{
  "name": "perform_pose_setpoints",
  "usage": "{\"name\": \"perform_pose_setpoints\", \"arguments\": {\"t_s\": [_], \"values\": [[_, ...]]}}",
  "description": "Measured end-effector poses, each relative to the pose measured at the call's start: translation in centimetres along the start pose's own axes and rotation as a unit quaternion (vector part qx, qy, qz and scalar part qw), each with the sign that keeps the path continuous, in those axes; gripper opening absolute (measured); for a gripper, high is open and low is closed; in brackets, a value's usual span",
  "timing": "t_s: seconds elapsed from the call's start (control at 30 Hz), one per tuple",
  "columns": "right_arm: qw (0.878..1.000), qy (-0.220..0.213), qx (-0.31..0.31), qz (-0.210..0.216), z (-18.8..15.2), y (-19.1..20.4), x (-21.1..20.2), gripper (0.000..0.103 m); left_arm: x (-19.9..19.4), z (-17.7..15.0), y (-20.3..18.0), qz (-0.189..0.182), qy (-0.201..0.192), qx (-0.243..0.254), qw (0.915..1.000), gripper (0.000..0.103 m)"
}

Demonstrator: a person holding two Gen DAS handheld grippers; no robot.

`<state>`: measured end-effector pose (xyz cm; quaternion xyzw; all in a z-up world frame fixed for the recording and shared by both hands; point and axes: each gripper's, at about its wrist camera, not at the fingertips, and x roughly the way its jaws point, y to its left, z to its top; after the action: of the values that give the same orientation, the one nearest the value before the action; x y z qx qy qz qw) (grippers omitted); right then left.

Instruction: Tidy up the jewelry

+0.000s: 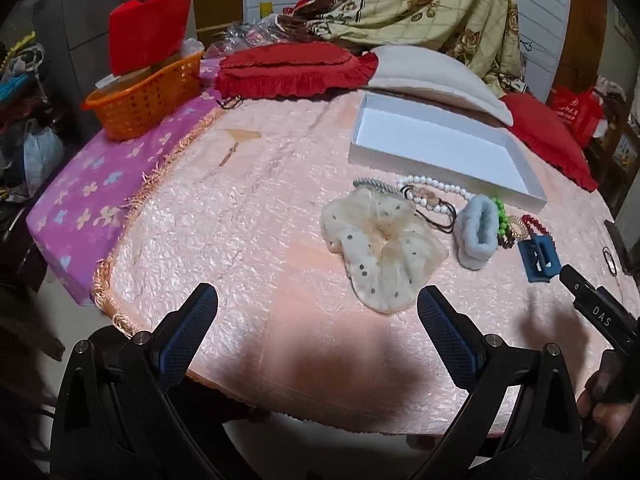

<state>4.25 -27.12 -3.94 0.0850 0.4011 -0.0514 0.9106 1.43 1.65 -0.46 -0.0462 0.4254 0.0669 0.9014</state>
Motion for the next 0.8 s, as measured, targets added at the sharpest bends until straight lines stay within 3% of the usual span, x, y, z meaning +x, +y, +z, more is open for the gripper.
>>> {"name": "perform_pose_setpoints", "arguments": {"t_s": [0.23, 0.8], "values": [[1.000, 0.003, -0.019, 0.001, -0.2, 0.7, 0.3, 0.094, 0.8, -0.4, -1.2, -0.003, 0.018, 0.023, 0.9996, 0.097], [0.999, 0.013, -0.030, 0.009, -0.6, 1.3, 1.1, 0.091, 1.8, -0.4, -1.4, -0.004, 0.033, 0.017, 0.9993, 0.097]]}}
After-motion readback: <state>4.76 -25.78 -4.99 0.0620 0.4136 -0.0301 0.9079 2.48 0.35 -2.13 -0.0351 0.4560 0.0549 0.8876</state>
